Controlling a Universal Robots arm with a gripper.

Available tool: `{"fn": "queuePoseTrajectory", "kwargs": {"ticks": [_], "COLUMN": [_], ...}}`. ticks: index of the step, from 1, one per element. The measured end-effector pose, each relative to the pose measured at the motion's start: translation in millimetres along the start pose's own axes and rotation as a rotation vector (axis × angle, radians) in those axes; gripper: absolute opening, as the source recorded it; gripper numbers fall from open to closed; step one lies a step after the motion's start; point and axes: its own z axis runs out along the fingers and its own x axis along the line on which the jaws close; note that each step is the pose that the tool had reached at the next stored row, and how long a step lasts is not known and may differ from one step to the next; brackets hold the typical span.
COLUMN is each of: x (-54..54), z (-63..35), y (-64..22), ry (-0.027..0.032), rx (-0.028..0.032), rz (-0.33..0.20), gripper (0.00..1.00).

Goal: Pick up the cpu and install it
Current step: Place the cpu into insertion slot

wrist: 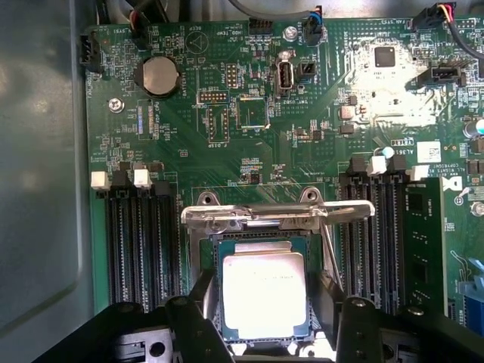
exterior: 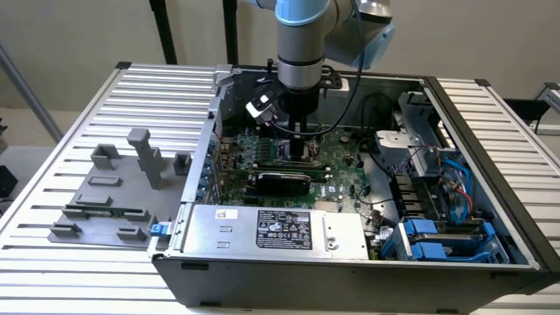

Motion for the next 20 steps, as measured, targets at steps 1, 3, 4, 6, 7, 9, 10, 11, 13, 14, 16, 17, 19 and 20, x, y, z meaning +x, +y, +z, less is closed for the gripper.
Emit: {"fn": "queuePoseTrajectory", "kwargs": {"ticks": [1, 3, 4, 6, 7, 9, 10, 11, 13, 14, 16, 17, 19, 20], "x": [0.0, -0.1, -0.2, -0.4, -0.5, -0.5, -0.6, -0.5, -0.6, -0.6, -0.6, -0.6, -0.6, -0.6], "z": [-1.3, -5.6, -8.1, -12.7, -14.7, -17.2, -17.7, -17.8, -17.9, -18.0, -18.0, -18.0, -18.0, -18.0], "y": [0.1, 0.4, 0.6, 1.0, 1.1, 1.3, 1.4, 1.4, 1.4, 1.4, 1.4, 1.4, 1.4, 1.4], "ry": [0.0004, 0.0006, 0.0007, 0.0007, 0.0006, 0.0008, 0.0008, 0.001, 0.0015, 0.0023, 0.0045, 0.0058, 0.0083, 0.0095], "rx": [-0.0002, -0.0002, -0.0002, -0.0001, -0.0001, -0.0002, -0.0002, -0.0004, -0.0004, -0.0001, 0.0002, 0.0003, 0.0004, 0.0005], "rz": [0.0, 0.0, 0.0, 0.0, 0.0, 0.0, 0.0, 0.0, 0.0, 0.0, 0.0, 0.0, 0.001, 0.001], "gripper": [0.63, 0.63, 0.63, 0.63, 0.63, 0.55, 0.55, 0.48, 0.42, 0.36, 0.25, 0.25, 0.19, 0.13]}}
